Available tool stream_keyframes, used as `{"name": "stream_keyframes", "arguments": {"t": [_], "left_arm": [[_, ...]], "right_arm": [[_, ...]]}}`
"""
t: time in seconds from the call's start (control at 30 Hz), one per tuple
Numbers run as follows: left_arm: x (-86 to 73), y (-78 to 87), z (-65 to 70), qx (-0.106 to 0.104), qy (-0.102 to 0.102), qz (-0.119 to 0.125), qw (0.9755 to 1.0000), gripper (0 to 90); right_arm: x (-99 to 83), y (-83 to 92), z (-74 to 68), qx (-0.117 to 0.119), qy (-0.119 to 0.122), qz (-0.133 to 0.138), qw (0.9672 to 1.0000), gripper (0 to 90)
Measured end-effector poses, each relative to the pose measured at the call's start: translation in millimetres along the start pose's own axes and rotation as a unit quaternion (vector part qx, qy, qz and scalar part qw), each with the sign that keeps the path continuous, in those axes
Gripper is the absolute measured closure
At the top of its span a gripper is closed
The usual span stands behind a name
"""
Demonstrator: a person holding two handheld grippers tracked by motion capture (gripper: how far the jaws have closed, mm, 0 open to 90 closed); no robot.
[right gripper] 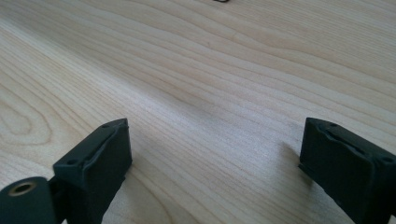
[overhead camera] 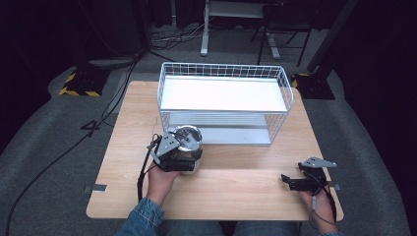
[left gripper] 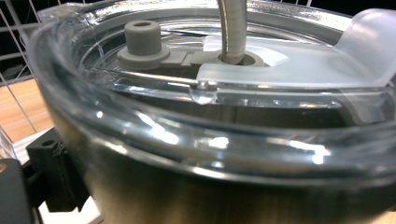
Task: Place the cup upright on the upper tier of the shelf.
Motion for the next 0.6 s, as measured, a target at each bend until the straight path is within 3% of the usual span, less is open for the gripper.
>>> {"name": "stream_keyframes", "arguments": {"t": [0.6], "left_arm": [[49.9, 33.6, 2.1, -0.014, -0.010, 0.018, 0.9997, 3.3]], "right_arm": [[0.0, 0.4, -1.1, 0.002, 0.004, 0.001, 1.0000, 10.3]]}}
Point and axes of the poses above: each handheld gripper's, and its own axes: y roughly backward along the jaws, x roughly out of its top, z roughly to its right, the point moved 9 cm from there along -y, roughly forward along the jaws, and after that the axes turned 12 degrees about -z, right-handed, at the moved point
